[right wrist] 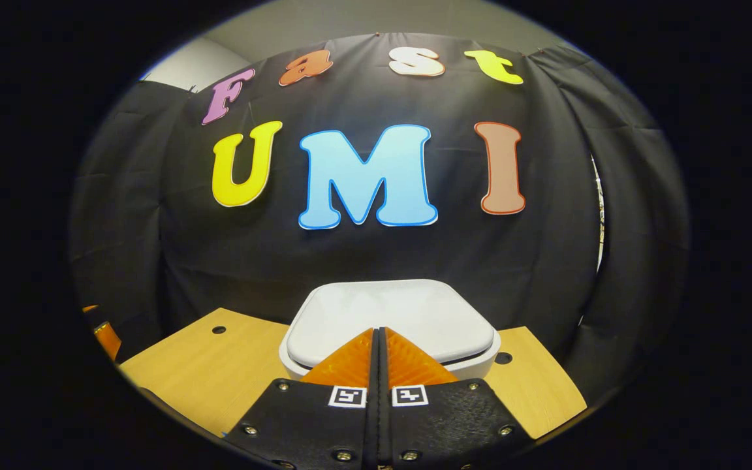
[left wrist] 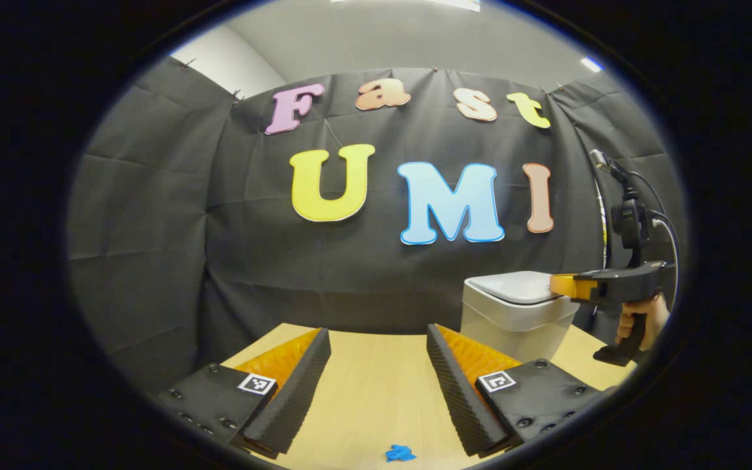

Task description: Press the lid of the desktop garbage bin to open it, pick up the crumpled paper on the desktop and throw it into the bin, then pick up the pop can on the desktop and drop it into the bin, and finally close the garbage bin lid.

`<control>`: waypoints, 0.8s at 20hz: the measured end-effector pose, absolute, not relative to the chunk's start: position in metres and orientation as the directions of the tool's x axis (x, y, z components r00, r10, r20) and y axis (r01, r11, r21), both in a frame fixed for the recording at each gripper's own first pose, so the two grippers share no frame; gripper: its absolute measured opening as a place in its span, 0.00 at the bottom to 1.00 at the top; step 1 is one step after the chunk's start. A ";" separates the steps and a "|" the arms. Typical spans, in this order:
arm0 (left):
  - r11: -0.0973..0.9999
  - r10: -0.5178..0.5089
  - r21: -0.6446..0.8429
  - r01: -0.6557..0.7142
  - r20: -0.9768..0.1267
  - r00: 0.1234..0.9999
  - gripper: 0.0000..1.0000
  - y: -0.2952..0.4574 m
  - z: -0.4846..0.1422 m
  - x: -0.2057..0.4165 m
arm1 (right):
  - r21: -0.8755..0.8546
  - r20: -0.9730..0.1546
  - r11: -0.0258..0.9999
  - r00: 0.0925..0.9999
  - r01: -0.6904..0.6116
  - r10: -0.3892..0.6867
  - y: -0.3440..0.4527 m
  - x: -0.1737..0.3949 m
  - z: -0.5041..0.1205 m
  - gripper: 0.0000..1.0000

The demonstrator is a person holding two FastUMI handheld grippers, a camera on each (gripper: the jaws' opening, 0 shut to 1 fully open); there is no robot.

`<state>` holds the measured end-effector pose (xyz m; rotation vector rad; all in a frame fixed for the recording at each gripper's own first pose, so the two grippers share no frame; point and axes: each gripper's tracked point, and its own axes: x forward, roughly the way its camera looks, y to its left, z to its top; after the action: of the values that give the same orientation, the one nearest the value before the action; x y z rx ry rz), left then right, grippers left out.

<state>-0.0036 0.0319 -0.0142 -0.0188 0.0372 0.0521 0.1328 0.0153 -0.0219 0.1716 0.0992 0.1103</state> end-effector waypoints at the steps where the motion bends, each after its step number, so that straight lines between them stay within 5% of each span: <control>1: 0.999 0.052 -0.014 -0.053 -0.034 0.998 0.98 0.035 -0.014 -0.006 | 0.178 -0.064 0.979 0.992 -0.100 0.113 0.015 0.131 -0.013 0.00; 16: 0.993 -0.115 -0.005 0.116 -0.126 0.985 0.98 0.056 -0.077 -0.008 | 0.080 0.028 0.996 0.999 0.031 -0.033 -0.001 0.039 0.037 0.00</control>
<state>-0.0084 0.0565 -0.0774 0.0019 0.1269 -0.1160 0.0391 -0.0009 0.0373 0.0795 -0.0293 -0.0318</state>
